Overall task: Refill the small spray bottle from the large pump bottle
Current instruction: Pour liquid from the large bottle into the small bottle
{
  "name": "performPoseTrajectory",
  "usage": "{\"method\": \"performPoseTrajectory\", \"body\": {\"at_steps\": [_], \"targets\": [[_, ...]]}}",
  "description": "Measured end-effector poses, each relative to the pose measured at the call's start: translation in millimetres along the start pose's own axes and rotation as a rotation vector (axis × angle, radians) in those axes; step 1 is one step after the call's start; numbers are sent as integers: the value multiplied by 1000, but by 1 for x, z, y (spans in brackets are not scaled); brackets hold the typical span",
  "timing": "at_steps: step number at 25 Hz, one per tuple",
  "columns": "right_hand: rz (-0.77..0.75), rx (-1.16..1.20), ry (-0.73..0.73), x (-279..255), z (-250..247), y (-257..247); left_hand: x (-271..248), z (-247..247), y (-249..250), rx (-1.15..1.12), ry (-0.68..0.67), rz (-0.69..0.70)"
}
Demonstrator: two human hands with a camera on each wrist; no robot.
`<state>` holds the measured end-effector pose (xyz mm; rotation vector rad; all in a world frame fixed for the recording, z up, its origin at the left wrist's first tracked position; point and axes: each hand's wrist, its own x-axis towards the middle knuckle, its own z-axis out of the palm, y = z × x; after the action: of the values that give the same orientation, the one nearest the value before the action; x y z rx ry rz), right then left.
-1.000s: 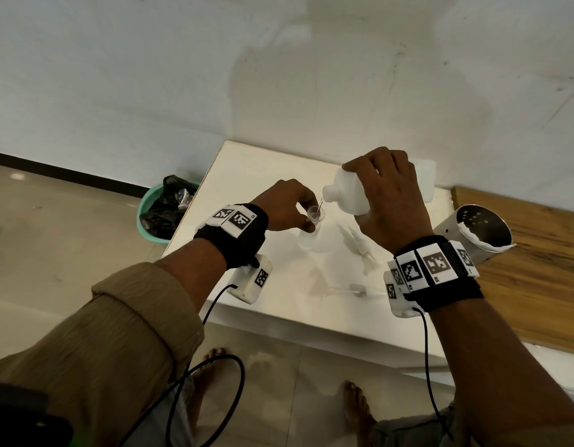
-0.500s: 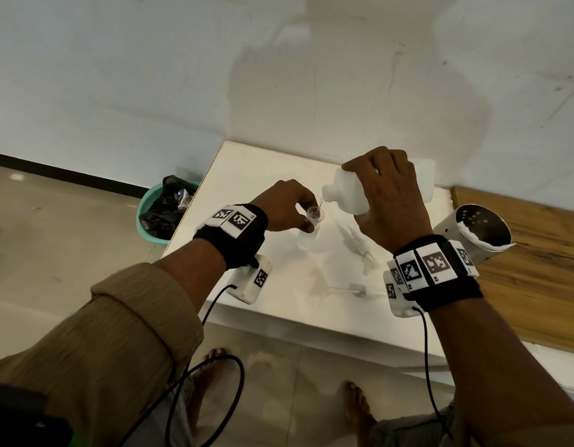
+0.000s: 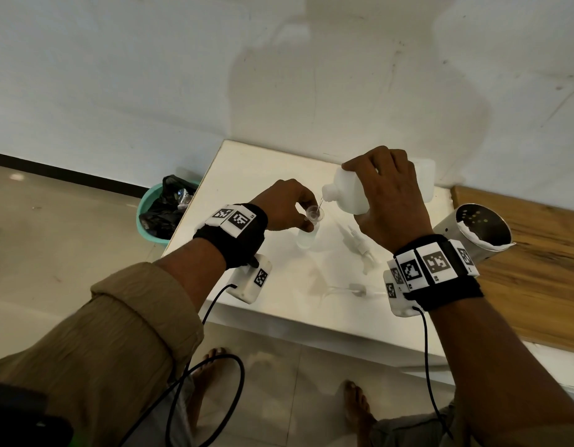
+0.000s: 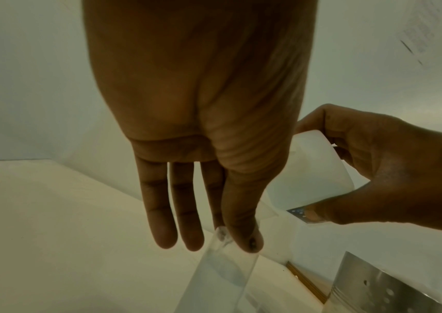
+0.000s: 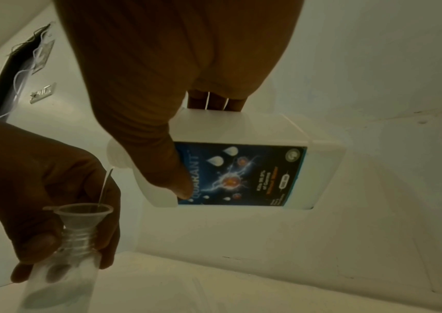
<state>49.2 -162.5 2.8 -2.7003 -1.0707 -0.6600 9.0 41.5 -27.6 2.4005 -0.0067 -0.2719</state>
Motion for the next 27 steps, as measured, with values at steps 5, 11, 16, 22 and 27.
{"method": "performPoseTrajectory", "body": {"at_steps": [5,11,16,22,27], "targets": [[-1,7,0,0,0,0,0,0,0,9,2,-1],[-3,9,0,0,0,0,1,0,0,16,1,-8],[-5,9,0,0,0,-1,0,0,1,13,1,-8],[-6,6,6,0,1,0,-1,0,2,10,6,2],[-6,0,7,0,2,0,-1,0,2,9,4,4]]}}
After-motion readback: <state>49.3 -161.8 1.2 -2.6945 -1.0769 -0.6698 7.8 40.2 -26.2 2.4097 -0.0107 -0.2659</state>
